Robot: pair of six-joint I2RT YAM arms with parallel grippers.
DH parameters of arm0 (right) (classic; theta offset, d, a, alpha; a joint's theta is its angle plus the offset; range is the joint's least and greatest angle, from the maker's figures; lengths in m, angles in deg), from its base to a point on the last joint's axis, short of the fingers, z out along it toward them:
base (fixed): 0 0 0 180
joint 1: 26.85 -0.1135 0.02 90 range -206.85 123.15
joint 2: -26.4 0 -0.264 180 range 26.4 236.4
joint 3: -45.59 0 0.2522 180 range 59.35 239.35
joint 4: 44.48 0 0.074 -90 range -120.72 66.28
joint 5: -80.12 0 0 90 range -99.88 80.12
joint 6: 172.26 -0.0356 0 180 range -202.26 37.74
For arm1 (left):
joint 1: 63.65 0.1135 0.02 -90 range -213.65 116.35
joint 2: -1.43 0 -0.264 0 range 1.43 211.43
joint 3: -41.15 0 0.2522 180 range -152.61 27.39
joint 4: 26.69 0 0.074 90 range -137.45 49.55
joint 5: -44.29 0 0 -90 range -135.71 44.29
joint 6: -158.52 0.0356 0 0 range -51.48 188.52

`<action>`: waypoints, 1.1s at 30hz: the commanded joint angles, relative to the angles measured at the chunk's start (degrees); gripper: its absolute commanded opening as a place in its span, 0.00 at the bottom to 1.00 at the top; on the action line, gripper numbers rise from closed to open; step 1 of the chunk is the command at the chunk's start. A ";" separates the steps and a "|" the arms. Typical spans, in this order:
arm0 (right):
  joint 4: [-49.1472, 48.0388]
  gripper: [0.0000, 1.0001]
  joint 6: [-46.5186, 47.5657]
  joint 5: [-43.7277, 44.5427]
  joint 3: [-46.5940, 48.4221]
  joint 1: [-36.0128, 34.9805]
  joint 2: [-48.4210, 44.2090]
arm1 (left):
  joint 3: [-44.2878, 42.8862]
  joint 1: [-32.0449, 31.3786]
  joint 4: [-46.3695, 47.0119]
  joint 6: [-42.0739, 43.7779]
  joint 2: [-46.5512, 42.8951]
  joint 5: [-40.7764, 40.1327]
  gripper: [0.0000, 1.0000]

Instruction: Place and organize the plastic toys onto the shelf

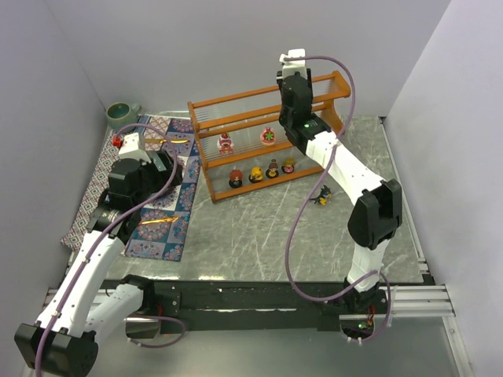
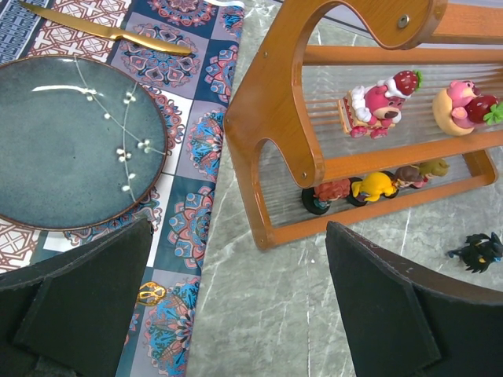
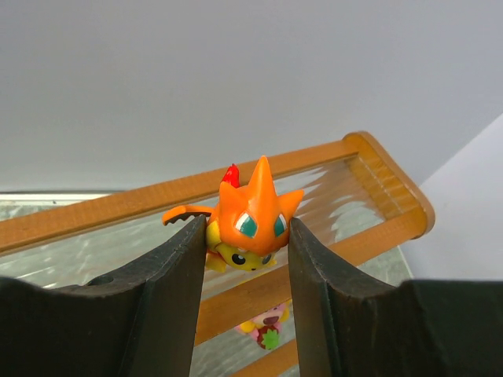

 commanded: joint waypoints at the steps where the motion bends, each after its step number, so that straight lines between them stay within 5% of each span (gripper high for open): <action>1: -0.52 0.22 0.52 5.52 4.52 -1.44 1.18 | -0.03 0.31 2.44 0.60 -1.16 1.14 0.97; 25: -1.74 0.26 5.45 19.24 12.44 -4.60 9.71 | 0.15 0.31 2.53 0.60 -1.33 2.02 0.97; 33: -1.31 0.34 5.37 20.03 13.14 -5.30 10.33 | 0.23 0.31 2.62 0.42 -1.33 2.28 0.97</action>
